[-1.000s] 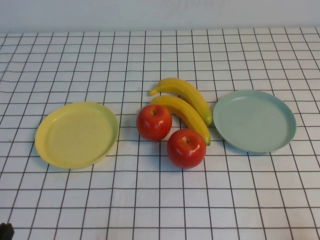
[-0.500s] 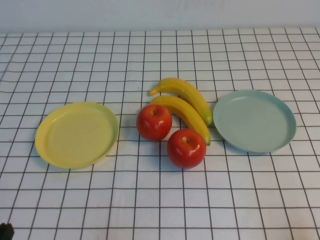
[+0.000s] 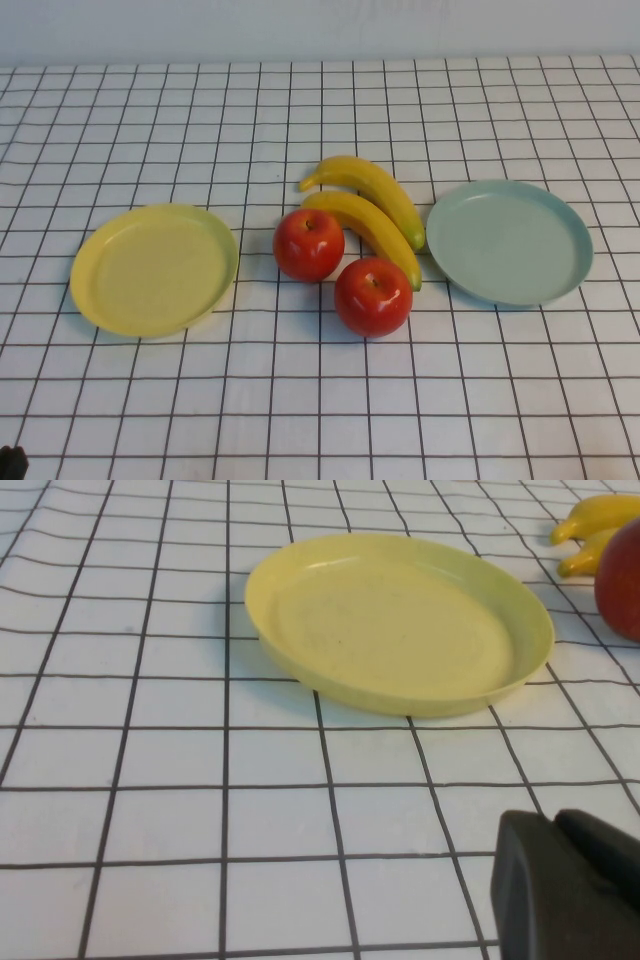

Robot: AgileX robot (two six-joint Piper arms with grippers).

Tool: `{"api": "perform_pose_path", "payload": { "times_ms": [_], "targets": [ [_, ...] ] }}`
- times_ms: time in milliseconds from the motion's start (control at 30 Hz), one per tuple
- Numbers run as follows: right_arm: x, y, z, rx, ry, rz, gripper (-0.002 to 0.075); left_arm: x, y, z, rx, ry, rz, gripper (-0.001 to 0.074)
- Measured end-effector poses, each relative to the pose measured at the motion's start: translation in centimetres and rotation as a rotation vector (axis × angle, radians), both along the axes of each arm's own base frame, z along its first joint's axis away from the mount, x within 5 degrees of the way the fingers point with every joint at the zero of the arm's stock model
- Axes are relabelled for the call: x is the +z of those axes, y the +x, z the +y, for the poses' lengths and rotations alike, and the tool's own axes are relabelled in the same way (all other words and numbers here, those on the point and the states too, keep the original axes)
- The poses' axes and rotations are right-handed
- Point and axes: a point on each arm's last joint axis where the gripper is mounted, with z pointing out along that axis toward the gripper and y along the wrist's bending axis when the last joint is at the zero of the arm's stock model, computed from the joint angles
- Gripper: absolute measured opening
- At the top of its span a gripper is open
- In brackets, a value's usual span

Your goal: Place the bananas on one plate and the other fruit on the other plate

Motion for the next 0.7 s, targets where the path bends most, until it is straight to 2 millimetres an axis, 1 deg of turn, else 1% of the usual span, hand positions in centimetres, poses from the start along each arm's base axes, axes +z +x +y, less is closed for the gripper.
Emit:
{"api": "perform_pose_path", "payload": {
  "times_ms": [167,200,233,300,333,400,467,633,700],
  "targets": [
    [0.0,0.0,0.0,0.000,0.000,0.000,-0.0015,0.1,0.0,0.0,0.002,-0.021,-0.007,-0.0002],
    [0.0,0.0,0.0,0.000,0.000,0.000,-0.0015,0.2,0.1,-0.2,0.006,-0.080,-0.012,-0.0002],
    [0.0,0.0,0.0,0.000,0.000,0.000,-0.0015,0.4,0.1,-0.3,0.015,-0.184,-0.015,-0.0001],
    [0.0,0.0,0.0,0.000,0.000,0.000,-0.0015,0.9,0.1,-0.6,0.037,-0.411,-0.010,-0.0001],
    [0.0,0.0,0.0,0.000,0.000,0.000,-0.0015,1.3,0.1,-0.7,0.050,-0.552,-0.013,-0.0002],
    [0.0,0.0,0.0,0.000,0.000,0.000,-0.0015,1.7,0.2,-0.7,0.069,-0.678,-0.036,-0.0001],
    [0.0,0.0,0.0,0.000,0.000,0.000,-0.0015,2.2,0.3,-0.4,0.089,-0.725,-0.082,-0.0002],
    [0.0,0.0,0.0,0.000,0.000,0.000,-0.0015,2.9,0.5,0.1,0.120,-0.737,-0.180,-0.0002],
    [0.0,0.0,0.0,0.000,0.000,0.000,-0.0015,3.1,0.5,0.3,0.132,-0.770,-0.203,-0.0002]
  ]
}}
